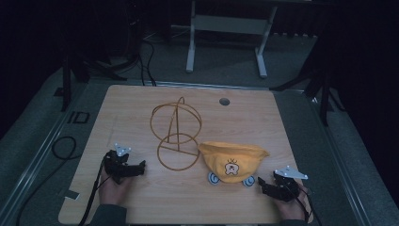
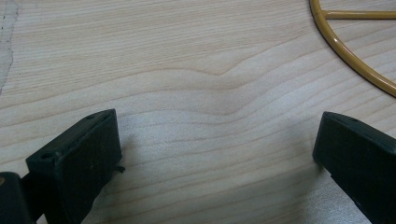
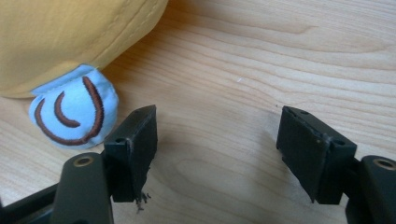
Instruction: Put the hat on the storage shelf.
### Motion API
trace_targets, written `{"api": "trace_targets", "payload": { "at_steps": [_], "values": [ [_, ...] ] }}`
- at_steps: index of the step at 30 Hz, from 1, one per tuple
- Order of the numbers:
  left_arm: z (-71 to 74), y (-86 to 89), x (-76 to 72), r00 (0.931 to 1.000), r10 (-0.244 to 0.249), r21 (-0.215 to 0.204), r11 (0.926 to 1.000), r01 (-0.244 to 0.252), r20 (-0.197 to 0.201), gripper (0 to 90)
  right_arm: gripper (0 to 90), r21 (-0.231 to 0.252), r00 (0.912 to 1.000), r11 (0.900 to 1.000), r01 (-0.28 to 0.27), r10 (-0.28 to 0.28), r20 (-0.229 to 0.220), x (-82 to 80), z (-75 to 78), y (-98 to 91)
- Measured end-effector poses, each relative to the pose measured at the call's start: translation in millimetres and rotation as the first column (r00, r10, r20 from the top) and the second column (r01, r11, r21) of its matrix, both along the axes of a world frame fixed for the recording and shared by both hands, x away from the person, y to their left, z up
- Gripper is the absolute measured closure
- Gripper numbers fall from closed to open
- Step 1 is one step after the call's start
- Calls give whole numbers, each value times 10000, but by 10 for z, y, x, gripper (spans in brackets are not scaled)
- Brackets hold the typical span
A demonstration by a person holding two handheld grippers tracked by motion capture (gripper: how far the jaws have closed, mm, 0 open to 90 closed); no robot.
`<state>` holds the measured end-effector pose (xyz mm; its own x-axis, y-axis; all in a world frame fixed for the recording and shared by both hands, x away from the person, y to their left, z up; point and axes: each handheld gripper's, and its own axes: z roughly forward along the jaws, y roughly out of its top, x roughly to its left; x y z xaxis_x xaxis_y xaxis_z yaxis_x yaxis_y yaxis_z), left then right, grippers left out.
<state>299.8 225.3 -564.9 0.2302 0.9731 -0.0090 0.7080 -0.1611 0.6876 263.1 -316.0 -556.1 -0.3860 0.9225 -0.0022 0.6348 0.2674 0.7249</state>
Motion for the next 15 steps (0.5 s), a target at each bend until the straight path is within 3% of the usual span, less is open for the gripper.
{"api": "trace_targets", "payload": {
  "at_steps": [7,10,15],
  "values": [
    [0,0,0,10000,2,-2,10000,-2,-2,9,339,-69,9967,9970,-772,770,-240,-54,33,52],
    [0,-1,0,10000,4,-3,10000,-4,-2,8,314,-235,9925,9924,-1208,1203,-219,-99,49,119],
    [1,-3,-1,10000,14,13,10000,-14,-4,8,269,-32,9853,9854,-1702,1702,-134,-160,78,196]
  ]
}}
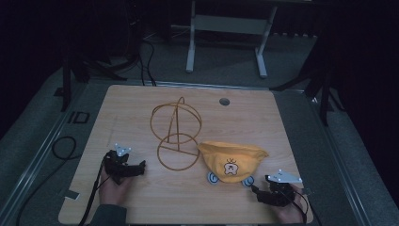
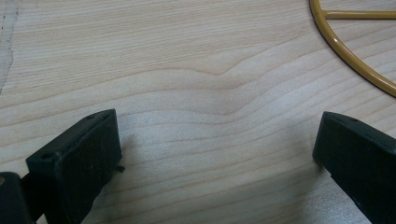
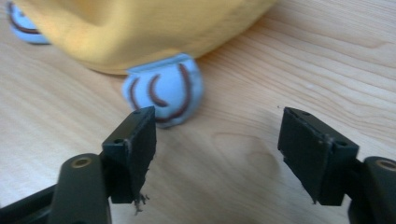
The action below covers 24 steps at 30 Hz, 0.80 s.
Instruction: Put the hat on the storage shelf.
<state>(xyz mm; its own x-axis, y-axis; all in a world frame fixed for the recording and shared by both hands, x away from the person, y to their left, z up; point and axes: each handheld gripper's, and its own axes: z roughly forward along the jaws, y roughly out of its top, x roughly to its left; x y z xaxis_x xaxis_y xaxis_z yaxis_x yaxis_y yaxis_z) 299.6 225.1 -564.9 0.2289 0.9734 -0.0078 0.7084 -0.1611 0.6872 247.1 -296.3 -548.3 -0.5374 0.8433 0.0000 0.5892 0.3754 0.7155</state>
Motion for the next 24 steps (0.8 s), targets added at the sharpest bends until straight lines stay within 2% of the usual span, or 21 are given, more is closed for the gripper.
{"api": "trace_targets", "payload": {
  "at_steps": [4,14,23,24],
  "values": [
    [1,2,0,10000,-19,18,10000,19,-16,9,234,208,9995,9993,-303,303,0,-24,-3,73],
    [0,-1,-1,10000,7,7,10000,-7,0,8,251,-79,9987,9987,-510,510,-12,41,-69,255],
    [0,-2,-2,10000,3,4,10000,-3,8,8,372,-56,9984,9985,-550,550,101,44,-69,277],
    [-1,-2,-1,10000,3,4,10000,-3,9,9,426,-51,9980,9981,-618,619,150,43,-65,277]
  ]
}}
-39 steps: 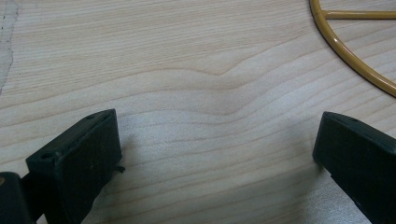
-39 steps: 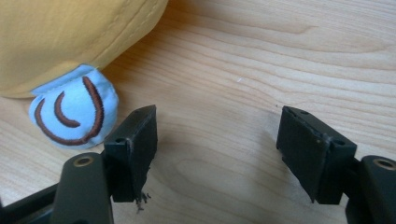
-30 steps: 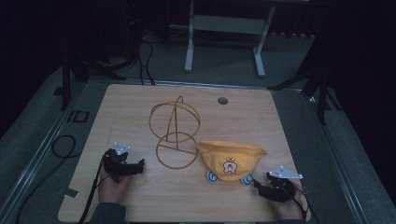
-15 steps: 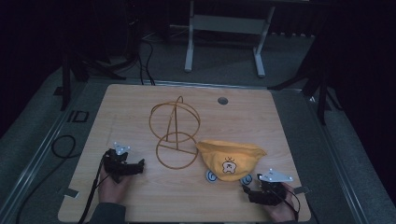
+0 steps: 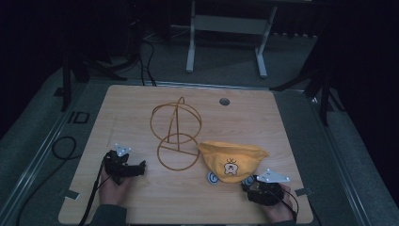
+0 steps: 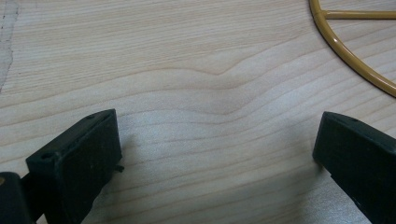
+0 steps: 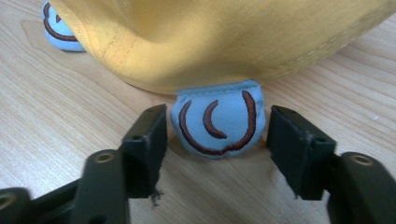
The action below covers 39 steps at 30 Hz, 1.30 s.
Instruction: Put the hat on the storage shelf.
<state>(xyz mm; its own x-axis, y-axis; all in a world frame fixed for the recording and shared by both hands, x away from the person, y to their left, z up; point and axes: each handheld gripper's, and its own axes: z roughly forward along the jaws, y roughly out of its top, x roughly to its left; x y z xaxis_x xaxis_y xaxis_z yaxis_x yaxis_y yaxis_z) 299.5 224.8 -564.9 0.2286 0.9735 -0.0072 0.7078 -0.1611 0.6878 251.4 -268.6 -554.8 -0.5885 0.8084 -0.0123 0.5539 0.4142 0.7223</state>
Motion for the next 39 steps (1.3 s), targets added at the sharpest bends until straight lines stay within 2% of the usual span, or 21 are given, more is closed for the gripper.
{"api": "trace_targets", "payload": {
  "at_steps": [7,14,22,25,26,28,30,36,39],
  "values": [
    [0,0,0,10000,2,-4,10000,-2,1,8,536,-40,9999,9999,-133,133,-13,-10,16,11],
    [0,0,0,10000,4,6,10000,-4,-4,8,575,-78,9997,9997,-222,223,55,-12,33,23],
    [0,0,0,10000,6,5,10000,-6,-4,9,632,557,9984,9980,-312,285,489,-27,169,-14],
    [0,0,0,10000,5,5,10000,-5,-4,9,709,802,9971,9959,-422,368,670,-22,232,-34],
    [0,0,0,10000,2,-5,10000,-2,3,8,761,1061,9961,9932,-477,393,796,-19,276,-59],
    [0,0,0,10000,4,5,10000,-4,-5,8,761,1061,9961,9932,-477,393,796,-19,276,-59],
    [0,0,0,10000,0,-2,10000,0,-1,9,797,1322,9951,9893,-623,514,839,3,346,-93],
    [0,0,0,10000,1,-3,10000,-1,0,8,818,1662,9930,9832,-757,592,1018,10,420,-109],
    [0,0,0,10000,0,0,10000,0,-1,8,819,1675,9919,9829,-759,573,1135,12,459,-125]
  ]
}}
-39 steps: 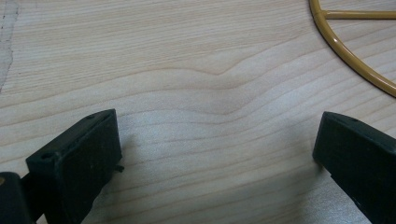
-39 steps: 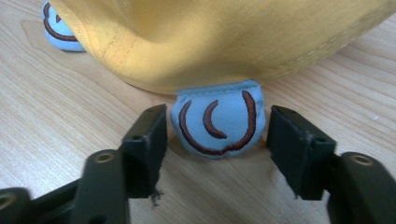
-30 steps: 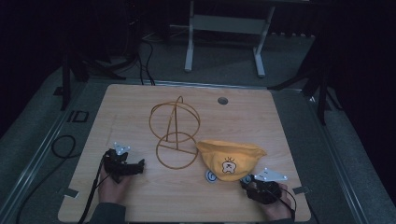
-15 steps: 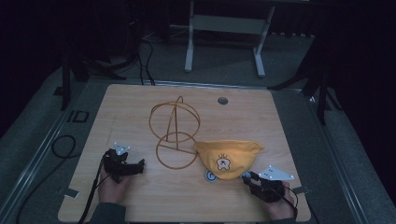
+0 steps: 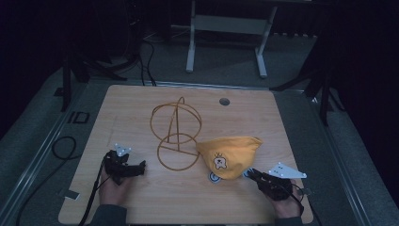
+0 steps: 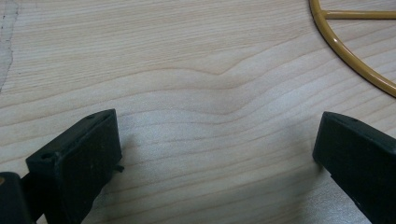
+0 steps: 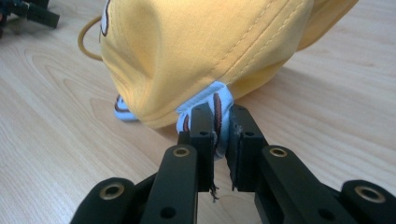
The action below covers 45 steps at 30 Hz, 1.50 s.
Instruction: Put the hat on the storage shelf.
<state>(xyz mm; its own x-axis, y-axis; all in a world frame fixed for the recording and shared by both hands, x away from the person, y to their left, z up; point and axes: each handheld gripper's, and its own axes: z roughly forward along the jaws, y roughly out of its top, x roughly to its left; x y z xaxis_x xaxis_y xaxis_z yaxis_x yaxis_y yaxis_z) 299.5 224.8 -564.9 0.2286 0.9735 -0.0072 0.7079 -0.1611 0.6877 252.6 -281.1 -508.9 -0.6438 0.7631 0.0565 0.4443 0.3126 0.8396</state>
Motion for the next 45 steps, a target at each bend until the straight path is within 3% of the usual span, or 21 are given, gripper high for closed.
{"api": "trace_targets", "payload": {
  "at_steps": [20,40,45],
  "values": [
    [1,0,0,10000,5,8,10000,-5,-9,8,821,-271,9983,9992,-298,311,498,137,439,-50],
    [-1,-2,0,10000,15,-22,10000,-15,12,8,822,464,9960,9980,-424,385,806,268,741,34],
    [-1,-2,0,10000,15,-21,10000,-15,14,8,823,461,9942,9978,-485,438,979,299,850,61]
  ]
}}
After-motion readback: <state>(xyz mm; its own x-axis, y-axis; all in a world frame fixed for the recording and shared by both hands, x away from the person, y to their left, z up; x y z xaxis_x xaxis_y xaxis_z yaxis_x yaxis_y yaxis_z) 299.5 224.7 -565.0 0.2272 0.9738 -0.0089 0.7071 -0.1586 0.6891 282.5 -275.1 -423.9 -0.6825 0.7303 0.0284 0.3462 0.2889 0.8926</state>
